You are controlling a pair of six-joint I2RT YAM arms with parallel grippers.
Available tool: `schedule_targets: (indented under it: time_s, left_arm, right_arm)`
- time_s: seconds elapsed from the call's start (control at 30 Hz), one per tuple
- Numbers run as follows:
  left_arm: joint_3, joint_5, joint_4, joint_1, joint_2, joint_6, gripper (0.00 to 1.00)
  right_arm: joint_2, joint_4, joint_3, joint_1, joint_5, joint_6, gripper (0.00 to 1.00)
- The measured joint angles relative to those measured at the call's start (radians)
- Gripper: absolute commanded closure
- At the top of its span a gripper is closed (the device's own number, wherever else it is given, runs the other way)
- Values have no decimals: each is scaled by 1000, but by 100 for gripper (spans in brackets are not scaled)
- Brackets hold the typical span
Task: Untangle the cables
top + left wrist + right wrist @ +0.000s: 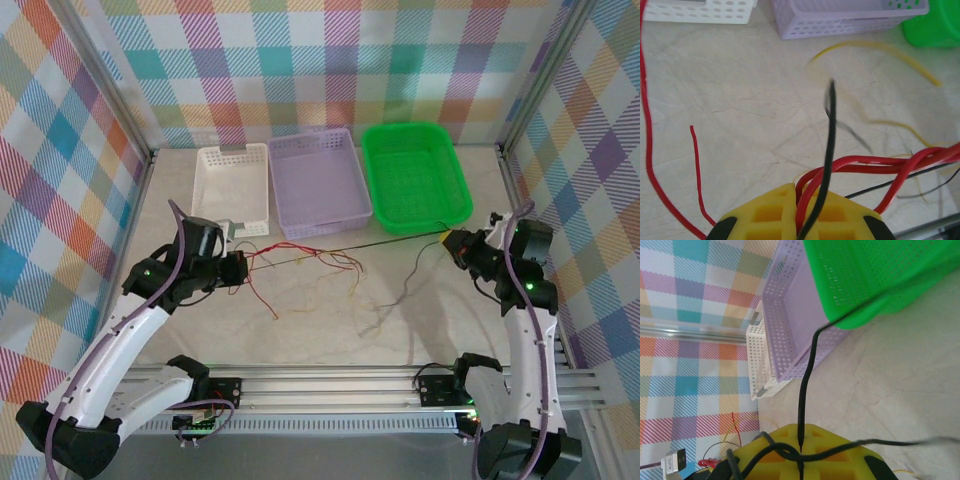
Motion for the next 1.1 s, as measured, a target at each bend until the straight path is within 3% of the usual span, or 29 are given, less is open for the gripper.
schedule_targets:
  time_s: [0.23, 0.43, 0.57, 0.73, 0.9, 1.1]
  left_arm:
    - [5, 60, 28, 85, -15, -23, 100]
    - [3, 83, 42, 135, -131, -74, 100]
    - [-3, 100, 49, 143, -197, -106, 100]
    - [-61, 154, 89, 163, -154, -159, 100]
    - [-93, 156, 122, 169, -60, -214, 100]
    - [-60, 109, 130, 144, 24, -232, 100]
  right_arm:
    - [-64, -129, 45, -24, 33, -33, 100]
    - [-64, -167, 45, -37, 5, -37, 100]
    - [-58, -143, 45, -42, -40, -34, 100]
    - [-5, -33, 38, -50, -116, -16, 100]
    - [82, 27, 38, 5, -98, -23, 80]
    - [131, 33, 38, 145, -20, -99, 57]
